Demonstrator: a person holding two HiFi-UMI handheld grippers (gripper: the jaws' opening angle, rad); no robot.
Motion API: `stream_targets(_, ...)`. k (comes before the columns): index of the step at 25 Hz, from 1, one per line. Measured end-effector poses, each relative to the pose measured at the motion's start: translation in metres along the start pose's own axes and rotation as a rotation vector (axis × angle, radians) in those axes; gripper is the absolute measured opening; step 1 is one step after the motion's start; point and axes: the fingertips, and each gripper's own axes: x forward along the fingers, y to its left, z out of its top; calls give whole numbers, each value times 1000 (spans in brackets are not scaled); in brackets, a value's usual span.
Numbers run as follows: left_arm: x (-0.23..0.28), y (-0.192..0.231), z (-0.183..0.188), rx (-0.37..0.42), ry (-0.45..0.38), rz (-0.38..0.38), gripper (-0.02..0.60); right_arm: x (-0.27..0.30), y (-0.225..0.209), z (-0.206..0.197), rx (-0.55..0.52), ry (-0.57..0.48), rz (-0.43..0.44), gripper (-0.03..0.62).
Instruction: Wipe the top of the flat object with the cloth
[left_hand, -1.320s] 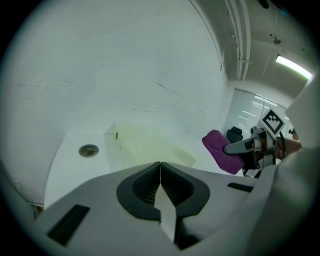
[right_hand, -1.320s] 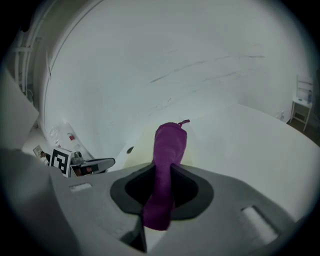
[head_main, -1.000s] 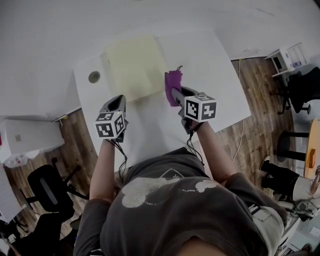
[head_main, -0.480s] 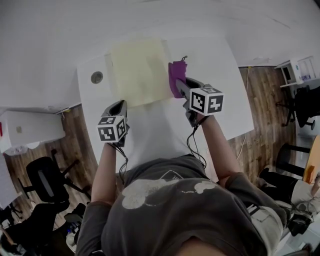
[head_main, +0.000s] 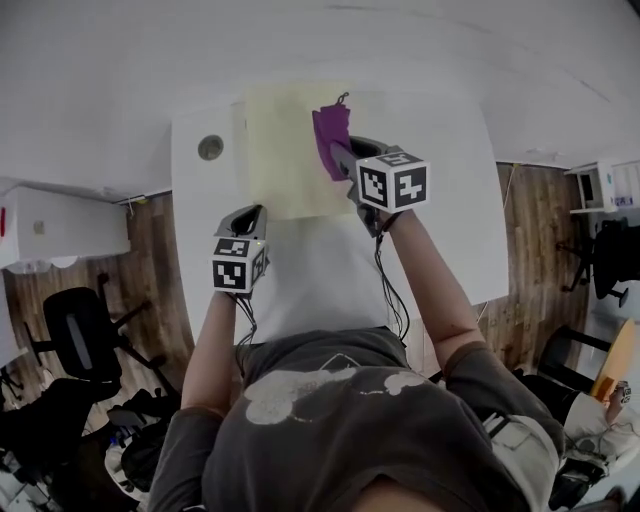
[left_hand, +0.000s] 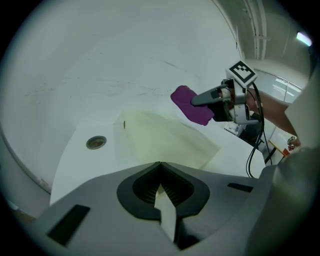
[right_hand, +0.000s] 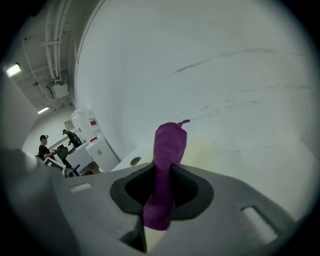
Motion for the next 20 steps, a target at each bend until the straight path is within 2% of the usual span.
stream_targets(8, 0, 4, -1, -45, -15, 4, -2, 70, 23, 31, -91, 35, 86, 74)
stream_targets(13, -2, 0, -1, -52, 7, 1, -2, 108, 36, 34, -173, 85, 118, 74)
stream_targets(20, -1, 6, -1, -89, -24, 5, -2, 149, 43, 30, -258, 145, 100, 74)
